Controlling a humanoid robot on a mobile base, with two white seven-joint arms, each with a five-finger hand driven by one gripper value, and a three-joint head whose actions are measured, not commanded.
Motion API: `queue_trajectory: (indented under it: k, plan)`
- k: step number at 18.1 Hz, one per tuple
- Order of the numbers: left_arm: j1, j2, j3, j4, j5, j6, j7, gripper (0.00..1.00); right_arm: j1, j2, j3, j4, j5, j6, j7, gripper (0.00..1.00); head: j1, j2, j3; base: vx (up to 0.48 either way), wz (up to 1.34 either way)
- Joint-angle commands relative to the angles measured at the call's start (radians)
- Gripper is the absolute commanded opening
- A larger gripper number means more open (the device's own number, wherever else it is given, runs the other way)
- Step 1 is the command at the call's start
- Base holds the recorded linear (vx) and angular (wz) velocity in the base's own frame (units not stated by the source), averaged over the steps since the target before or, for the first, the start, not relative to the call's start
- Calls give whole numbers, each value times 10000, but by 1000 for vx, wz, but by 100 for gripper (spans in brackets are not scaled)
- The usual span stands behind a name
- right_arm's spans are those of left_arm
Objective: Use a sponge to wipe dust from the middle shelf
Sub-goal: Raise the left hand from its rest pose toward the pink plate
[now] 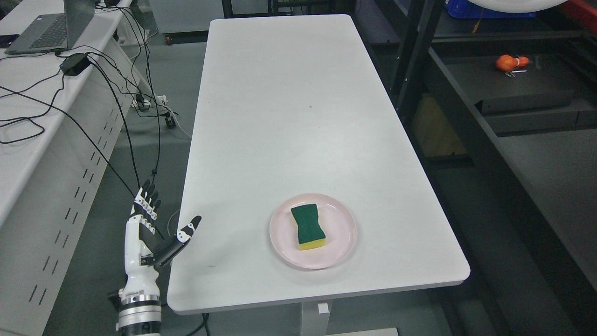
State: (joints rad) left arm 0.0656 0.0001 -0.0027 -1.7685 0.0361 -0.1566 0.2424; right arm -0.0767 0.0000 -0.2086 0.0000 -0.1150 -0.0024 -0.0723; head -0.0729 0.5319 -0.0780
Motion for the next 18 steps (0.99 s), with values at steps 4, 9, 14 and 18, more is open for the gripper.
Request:
queue_trajectory:
  k: [4, 9, 14, 18]
  plan:
    - [4, 174, -142, -79, 7, -44, -15, 99, 0, -175, 0, -174, 0, 729, -13, 100, 0, 0, 0, 0, 0]
    - [-1020, 885, 577, 74, -39, -14, -2034, 99, 0, -175, 0, -174, 0, 729, -13, 100, 0, 0, 0, 0, 0]
    - [-3062, 4242, 764, 1377, -2425, -837, -3526, 97, 0, -175, 0, -174, 0, 729, 2, 100, 0, 0, 0, 0, 0]
    - [-4166, 4831, 122, 1839, -6684, -4130, -4614, 95, 0, -175, 0, -174, 0, 729, 2, 100, 0, 0, 0, 0, 0]
